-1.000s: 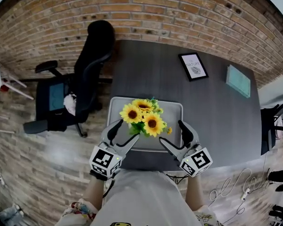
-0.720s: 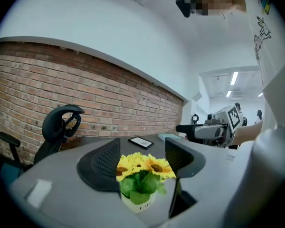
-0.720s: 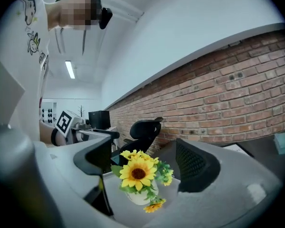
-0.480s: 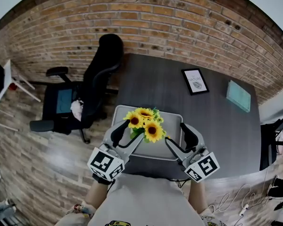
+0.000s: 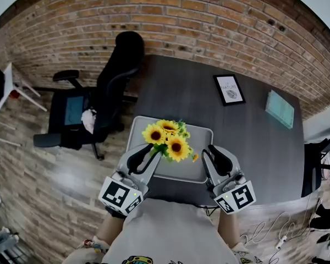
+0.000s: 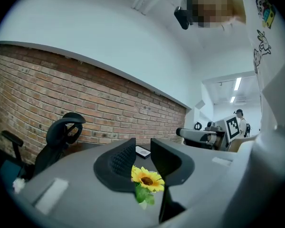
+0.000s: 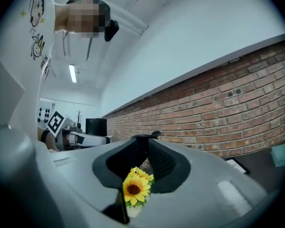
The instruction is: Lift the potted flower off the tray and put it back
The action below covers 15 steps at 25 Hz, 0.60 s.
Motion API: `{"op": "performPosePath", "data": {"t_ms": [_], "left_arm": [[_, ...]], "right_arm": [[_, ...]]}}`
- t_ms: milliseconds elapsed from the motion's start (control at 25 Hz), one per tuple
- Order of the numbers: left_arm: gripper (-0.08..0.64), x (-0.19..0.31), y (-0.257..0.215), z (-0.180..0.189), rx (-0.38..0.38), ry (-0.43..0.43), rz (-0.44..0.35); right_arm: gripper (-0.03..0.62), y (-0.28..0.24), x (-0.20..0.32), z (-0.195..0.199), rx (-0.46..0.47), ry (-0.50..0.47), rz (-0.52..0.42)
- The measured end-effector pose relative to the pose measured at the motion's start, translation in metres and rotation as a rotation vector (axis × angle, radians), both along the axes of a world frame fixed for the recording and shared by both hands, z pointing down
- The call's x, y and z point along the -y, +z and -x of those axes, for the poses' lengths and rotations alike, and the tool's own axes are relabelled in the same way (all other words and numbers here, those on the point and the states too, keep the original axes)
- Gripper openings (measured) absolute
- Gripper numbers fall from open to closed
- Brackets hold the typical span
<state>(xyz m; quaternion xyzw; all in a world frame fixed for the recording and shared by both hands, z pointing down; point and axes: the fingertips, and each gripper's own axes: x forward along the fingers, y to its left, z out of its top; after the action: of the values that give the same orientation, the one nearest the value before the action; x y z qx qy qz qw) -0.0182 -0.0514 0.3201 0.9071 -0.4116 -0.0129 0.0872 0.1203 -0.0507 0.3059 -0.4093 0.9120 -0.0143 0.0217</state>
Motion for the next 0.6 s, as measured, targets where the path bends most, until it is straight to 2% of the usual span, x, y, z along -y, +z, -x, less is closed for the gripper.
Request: {"op": "performPosePath", "data": {"t_ms": [160,280,600], "left_arm": [[0.069,0.002,0.003,0.000,0.012,-0.005,-0.002],[0.003,0.005,0.004,-0.001,0.021,0.003,0.000],[0.000,0.012,0.007,-0.003,0.045,0.039,0.007]], "right_arm": [[0.002,-0.001,-0.002,-0.009,0.020,0.044,-0.004],[0.002,0.002,-0.002,-0.012,0.027,0.061,0.005],[0.000,0.006,-0.003,-0.014,0.015,0.096,0.020]]}}
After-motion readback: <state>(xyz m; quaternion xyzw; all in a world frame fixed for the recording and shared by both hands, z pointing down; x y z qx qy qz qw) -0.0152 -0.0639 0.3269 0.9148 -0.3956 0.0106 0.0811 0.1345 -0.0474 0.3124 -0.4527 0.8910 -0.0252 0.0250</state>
